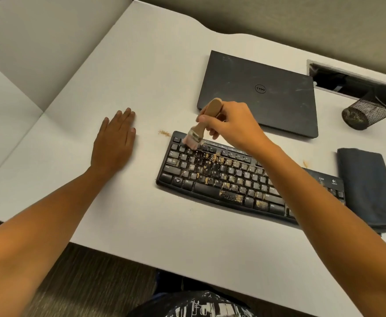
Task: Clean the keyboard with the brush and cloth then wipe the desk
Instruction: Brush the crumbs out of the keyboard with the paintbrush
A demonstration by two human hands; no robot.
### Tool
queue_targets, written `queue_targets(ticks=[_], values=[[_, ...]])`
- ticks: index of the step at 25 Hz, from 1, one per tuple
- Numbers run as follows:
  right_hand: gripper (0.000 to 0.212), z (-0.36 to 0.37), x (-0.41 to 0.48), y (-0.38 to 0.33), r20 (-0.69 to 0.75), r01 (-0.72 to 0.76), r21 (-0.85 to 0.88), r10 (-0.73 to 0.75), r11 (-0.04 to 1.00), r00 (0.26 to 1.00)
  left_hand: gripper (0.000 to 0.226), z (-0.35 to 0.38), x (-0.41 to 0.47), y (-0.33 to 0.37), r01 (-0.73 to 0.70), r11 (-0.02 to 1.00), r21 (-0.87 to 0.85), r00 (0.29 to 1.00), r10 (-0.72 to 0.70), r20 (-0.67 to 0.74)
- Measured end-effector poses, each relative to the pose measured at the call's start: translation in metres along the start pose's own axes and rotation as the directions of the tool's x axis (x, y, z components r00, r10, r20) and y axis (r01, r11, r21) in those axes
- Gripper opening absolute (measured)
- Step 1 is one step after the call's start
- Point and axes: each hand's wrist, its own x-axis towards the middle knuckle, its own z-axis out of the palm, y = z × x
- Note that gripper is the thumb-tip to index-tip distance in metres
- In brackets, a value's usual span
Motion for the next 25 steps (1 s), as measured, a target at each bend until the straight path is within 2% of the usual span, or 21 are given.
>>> queue_targets(ticks=[2, 6, 8, 10, 13, 17, 22, 25], values=[[0.022, -0.003, 0.005, 0.005, 0.006, -0.036, -0.002, 0.036, 0.999, 0.999, 0.056, 0.0, 0.0, 0.0, 0.002, 1.0, -0.003, 1.0, -0.002, -0.001], [0.019, -0.008, 0.009, 0.014, -0.191, -0.037, -0.07, 0.023, 0.997, 0.981, 0.057, 0.0, 0.0, 0.0, 0.002, 1.0, 0.005, 1.0, -0.002, -0.005], [0.02, -0.002, 0.004, 0.01, -0.148, -0.006, 0.004, 0.006, 1.0, 0.989, 0.057, 0.0, 0.0, 0.0, 0.0, 1.0, 0.006, 1.0, 0.0, -0.008], [0.021, 0.001, 0.0, 0.009, -0.099, -0.002, -0.001, 0.002, 1.0, 0.995, 0.058, 0.0, 0.0, 0.0, -0.001, 1.0, 0.006, 1.0, 0.001, -0.008], [0.018, -0.011, -0.002, 0.016, -0.185, -0.019, -0.128, -0.005, 0.992, 0.983, 0.059, 0.0, 0.0, 0.001, -0.005, 1.0, 0.0, 1.0, 0.005, -0.015], [0.02, -0.011, -0.018, 0.022, -0.219, -0.008, -0.154, -0.026, 0.988, 0.975, 0.059, 0.0, -0.001, 0.002, -0.012, 1.0, 0.001, 1.0, 0.012, -0.027], [0.021, 0.034, -0.007, 0.003, -0.262, 0.068, 0.013, -0.062, 0.998, 0.963, 0.058, -0.001, -0.002, 0.003, -0.016, 1.0, 0.009, 0.999, 0.016, -0.042], [0.017, 0.037, 0.007, 0.0, -0.281, 0.033, 0.213, 0.029, 0.976, 0.959, 0.058, -0.001, -0.001, 0.002, -0.014, 1.0, 0.01, 0.999, 0.014, -0.035]])
